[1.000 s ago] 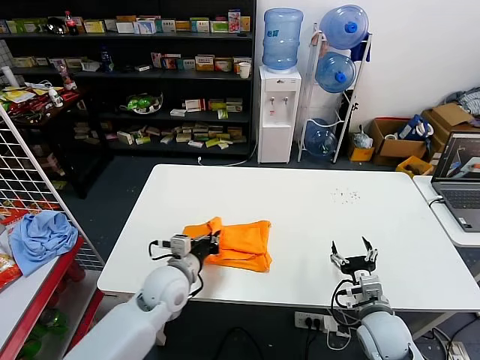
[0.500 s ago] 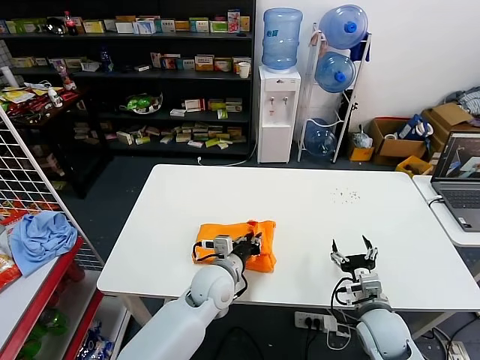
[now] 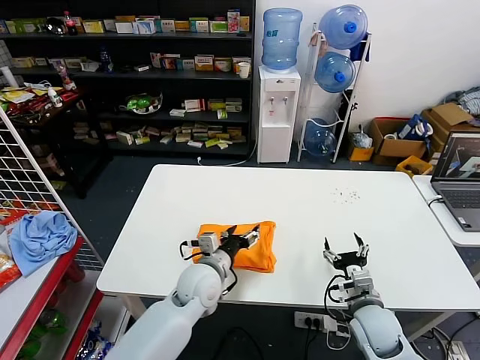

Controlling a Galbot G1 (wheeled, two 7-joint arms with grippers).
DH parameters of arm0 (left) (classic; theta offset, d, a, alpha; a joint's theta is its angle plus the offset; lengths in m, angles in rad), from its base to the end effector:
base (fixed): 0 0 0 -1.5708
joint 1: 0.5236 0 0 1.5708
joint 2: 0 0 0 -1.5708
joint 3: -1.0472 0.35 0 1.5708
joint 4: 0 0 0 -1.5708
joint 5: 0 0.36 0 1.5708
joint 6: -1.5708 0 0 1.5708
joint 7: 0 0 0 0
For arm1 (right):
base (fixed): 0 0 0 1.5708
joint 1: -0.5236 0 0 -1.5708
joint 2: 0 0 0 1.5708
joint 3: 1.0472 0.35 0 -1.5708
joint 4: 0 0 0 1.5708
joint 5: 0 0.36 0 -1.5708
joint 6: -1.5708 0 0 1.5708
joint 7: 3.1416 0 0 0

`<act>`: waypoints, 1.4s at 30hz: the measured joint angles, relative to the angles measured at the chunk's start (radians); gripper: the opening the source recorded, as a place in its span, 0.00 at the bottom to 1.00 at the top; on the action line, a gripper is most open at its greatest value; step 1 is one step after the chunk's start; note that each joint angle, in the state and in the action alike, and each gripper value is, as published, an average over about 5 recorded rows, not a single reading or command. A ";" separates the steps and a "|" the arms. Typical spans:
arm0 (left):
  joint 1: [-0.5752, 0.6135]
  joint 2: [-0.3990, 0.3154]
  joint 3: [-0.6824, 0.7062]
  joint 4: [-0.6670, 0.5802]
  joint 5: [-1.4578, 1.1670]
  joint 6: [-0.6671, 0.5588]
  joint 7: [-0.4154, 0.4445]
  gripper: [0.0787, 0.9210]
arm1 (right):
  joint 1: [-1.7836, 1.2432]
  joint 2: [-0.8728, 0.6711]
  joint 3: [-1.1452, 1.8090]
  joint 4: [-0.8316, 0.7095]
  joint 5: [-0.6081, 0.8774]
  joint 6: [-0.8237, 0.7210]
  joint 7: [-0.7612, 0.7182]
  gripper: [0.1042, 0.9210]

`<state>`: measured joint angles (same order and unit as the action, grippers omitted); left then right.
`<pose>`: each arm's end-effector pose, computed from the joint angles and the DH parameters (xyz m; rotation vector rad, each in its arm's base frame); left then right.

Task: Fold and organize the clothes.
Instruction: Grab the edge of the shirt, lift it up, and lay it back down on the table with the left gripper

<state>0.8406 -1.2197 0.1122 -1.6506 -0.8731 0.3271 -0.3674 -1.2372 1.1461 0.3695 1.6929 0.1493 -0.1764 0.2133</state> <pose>0.3595 -0.0896 -0.3078 -0.4527 -2.6092 0.3702 0.2898 -0.0762 -0.3628 -0.0369 -2.8514 0.4241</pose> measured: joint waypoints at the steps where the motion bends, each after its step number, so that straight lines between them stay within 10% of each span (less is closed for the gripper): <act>1: 0.005 0.022 -0.008 -0.006 0.004 0.000 0.013 0.87 | 0.001 0.000 -0.002 -0.003 0.000 0.004 -0.003 0.88; 16: 0.032 0.253 -0.104 0.034 -0.012 0.099 0.277 0.88 | -0.014 -0.007 0.010 -0.021 0.002 0.043 -0.031 0.88; 34: -0.028 0.241 -0.108 0.180 -0.025 0.145 0.406 0.88 | -0.049 0.002 0.034 0.001 -0.005 0.051 -0.034 0.88; 42: -0.030 0.222 -0.106 0.191 -0.029 0.153 0.415 0.66 | -0.050 0.006 0.033 0.010 -0.008 0.049 -0.033 0.88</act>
<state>0.8106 -0.9978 0.0067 -1.4594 -0.9019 0.4801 0.0478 -1.2872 1.1524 0.4023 1.7025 0.1410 -0.1273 0.1799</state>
